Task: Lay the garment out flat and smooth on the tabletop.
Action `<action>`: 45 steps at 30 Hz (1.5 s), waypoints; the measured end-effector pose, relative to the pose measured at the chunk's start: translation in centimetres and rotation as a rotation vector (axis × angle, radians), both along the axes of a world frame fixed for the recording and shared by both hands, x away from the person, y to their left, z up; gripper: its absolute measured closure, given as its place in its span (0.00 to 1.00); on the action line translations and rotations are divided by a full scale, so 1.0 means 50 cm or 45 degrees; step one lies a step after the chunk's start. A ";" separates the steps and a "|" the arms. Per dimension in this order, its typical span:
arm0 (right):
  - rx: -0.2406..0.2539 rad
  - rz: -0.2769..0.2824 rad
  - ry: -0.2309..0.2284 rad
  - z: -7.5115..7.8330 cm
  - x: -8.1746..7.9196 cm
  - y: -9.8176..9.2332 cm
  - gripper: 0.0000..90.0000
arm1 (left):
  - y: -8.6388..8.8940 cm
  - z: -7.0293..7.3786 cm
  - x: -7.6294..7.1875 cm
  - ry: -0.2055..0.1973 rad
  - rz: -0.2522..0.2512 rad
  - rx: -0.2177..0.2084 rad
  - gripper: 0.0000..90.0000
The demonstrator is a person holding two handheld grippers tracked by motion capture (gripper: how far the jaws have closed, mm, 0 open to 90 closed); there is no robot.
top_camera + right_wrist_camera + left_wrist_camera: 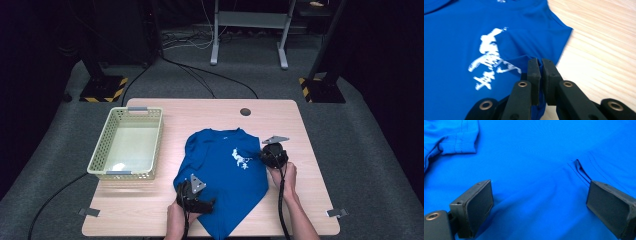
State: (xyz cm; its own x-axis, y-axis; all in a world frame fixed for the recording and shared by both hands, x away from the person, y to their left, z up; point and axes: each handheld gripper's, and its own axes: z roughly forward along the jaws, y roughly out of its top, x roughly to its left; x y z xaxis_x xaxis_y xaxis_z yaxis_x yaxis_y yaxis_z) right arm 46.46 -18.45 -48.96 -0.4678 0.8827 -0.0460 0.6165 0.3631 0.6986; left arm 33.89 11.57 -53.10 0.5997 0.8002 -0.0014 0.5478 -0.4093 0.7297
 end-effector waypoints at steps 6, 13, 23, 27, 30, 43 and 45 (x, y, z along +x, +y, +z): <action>0.003 -0.051 -0.004 -0.003 -0.005 -0.033 0.95 | 0.001 0.000 0.000 0.000 -0.002 0.000 0.07; 0.023 -0.117 0.002 -0.016 -0.012 -0.072 0.95 | 0.001 0.000 0.000 0.000 -0.002 0.000 0.07; 0.056 -0.199 0.031 -0.029 -0.010 -0.105 0.91 | 0.001 0.000 0.000 0.000 -0.002 0.001 0.07; 0.059 -0.225 0.034 -0.029 -0.011 -0.116 0.89 | 0.001 0.000 0.000 0.000 -0.002 0.000 0.07; 0.055 -0.244 0.034 -0.027 -0.012 -0.124 0.88 | 0.001 0.000 0.000 0.000 -0.002 0.000 0.07; 0.092 -0.216 -0.001 -0.010 -0.015 -0.120 0.71 | 0.001 0.000 0.000 0.000 -0.002 0.001 0.07; 0.101 -0.177 0.001 -0.009 -0.011 -0.104 0.66 | 0.001 0.000 0.000 0.000 -0.002 0.001 0.07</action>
State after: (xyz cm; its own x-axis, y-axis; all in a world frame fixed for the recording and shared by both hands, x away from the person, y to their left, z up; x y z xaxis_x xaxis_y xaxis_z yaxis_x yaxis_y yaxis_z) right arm 45.91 -23.66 -49.42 -0.3407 0.9398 0.0265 0.6575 0.2180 0.7212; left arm 33.88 11.59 -53.10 0.6012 0.7991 -0.0009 0.5470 -0.4107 0.7295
